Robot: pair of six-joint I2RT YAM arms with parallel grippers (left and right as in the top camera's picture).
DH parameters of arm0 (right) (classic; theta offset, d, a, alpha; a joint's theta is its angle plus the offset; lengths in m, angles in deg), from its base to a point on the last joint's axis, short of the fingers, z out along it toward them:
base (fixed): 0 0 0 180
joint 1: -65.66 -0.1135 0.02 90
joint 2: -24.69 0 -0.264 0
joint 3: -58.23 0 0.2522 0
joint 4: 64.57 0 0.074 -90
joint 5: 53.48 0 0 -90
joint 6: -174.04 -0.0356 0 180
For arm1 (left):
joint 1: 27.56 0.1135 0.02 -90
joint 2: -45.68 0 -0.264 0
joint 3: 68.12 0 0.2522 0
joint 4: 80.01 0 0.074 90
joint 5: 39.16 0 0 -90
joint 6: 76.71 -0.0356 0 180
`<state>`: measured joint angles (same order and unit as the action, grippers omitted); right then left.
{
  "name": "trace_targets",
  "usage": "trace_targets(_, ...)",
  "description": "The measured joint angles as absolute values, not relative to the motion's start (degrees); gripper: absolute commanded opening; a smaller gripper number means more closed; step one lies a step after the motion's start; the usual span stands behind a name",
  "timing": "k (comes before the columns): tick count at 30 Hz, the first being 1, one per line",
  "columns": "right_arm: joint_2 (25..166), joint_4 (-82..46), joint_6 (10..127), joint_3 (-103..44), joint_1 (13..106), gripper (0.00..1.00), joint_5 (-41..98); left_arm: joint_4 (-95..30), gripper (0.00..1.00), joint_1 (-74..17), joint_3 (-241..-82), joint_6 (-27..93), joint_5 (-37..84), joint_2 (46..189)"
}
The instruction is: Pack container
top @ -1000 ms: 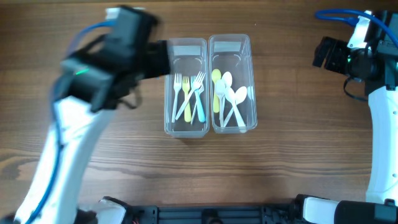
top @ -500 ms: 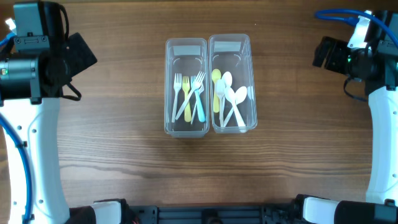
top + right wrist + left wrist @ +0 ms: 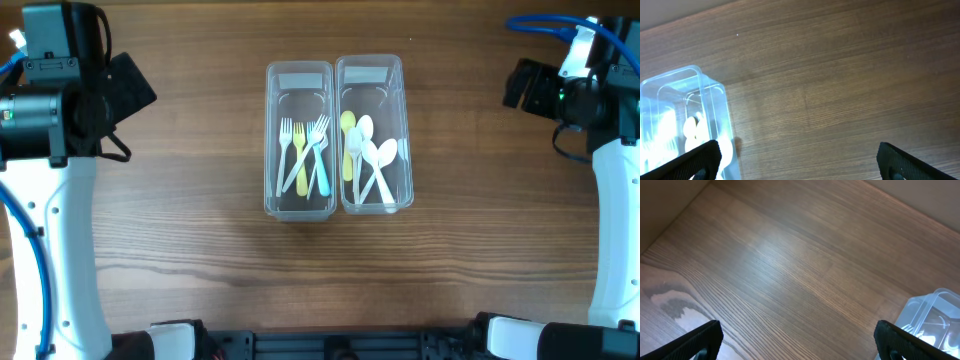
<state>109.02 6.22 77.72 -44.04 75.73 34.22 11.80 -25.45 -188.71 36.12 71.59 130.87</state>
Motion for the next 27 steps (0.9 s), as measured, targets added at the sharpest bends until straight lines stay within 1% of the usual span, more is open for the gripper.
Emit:
trace_targets(5,107.62,6.68,77.91,-43.97,73.76,1.00,35.75,11.80,1.00,-25.45,-188.71,36.12,71.59,130.87)
trace_targets(8,102.20,5.13,78.13,-43.84,72.47,1.00,36.60,11.80,1.00,-25.45,-188.71,36.12,71.59,130.87)
trace_targets(13,90.88,-12.14,78.18,-39.18,72.45,1.00,36.51,11.80,1.00,-25.45,-188.71,36.12,71.59,130.87)
trace_targets(15,87.01,-16.33,78.18,-35.93,72.45,1.00,36.31,11.80,1.00,-25.45,-188.71,36.12,71.61,130.87)
trace_targets(23,71.21,-27.31,78.15,-10.62,72.45,1.00,35.00,11.80,1.00,-25.45,-188.68,36.10,71.61,130.87)
trace_targets(26,62.67,-28.92,78.18,-1.98,72.45,1.00,33.84,11.82,1.00,-25.45,-188.66,36.10,71.59,130.89)
trace_targets(27,57.62,-29.43,78.13,2.50,72.45,1.00,33.12,11.82,1.00,-25.45,-188.64,36.12,71.61,130.91)
